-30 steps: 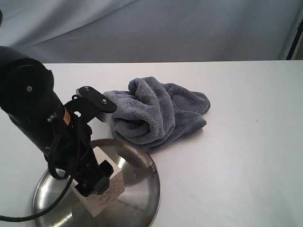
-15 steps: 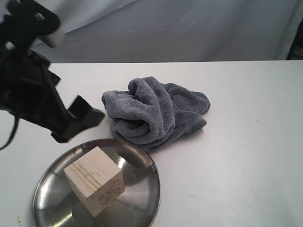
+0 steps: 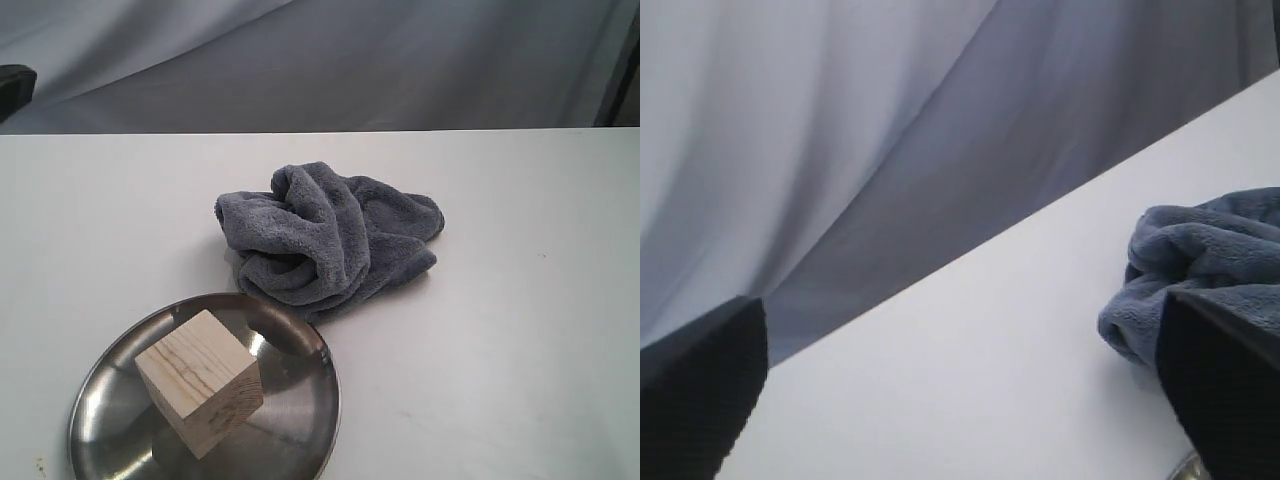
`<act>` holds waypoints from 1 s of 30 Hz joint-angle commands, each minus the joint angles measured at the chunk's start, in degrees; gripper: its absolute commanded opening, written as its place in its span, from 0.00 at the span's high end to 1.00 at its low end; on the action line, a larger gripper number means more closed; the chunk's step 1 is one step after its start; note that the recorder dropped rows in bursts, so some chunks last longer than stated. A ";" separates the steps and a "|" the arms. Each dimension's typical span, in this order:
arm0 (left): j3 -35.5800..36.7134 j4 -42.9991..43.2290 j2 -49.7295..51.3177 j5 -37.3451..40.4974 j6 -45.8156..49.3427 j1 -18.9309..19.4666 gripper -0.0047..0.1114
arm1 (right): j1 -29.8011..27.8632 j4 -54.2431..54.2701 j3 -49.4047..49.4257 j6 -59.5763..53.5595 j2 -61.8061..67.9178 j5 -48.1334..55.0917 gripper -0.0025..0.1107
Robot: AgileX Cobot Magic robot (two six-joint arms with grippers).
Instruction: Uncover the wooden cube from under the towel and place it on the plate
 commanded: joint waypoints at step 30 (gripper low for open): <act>16.78 6.47 -21.67 -11.19 -11.21 -0.19 0.96 | 0.25 0.20 0.13 -0.28 -0.38 -0.71 0.98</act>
